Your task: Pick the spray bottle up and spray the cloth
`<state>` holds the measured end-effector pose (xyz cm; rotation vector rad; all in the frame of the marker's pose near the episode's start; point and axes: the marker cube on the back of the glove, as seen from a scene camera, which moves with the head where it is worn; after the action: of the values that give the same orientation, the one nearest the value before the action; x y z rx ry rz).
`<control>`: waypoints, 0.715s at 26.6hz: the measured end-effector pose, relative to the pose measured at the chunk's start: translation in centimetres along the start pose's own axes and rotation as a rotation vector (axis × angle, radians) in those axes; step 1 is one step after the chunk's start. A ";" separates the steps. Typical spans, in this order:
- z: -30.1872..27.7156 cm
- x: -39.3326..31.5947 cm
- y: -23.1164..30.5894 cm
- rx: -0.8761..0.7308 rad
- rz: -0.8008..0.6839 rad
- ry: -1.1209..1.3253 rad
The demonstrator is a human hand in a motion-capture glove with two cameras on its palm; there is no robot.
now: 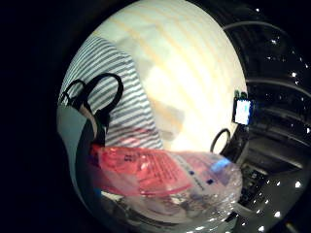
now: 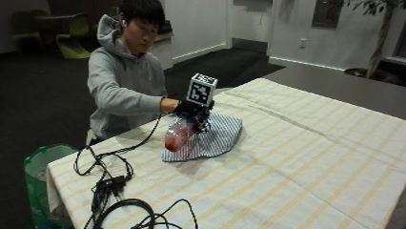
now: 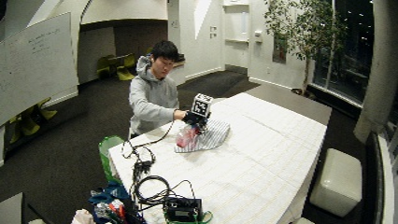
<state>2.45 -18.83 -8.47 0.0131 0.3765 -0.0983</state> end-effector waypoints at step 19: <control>-1.4 0.0 0.6 0.038 0.032 -0.007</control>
<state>2.06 -18.18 -9.76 0.0561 0.3676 -0.0741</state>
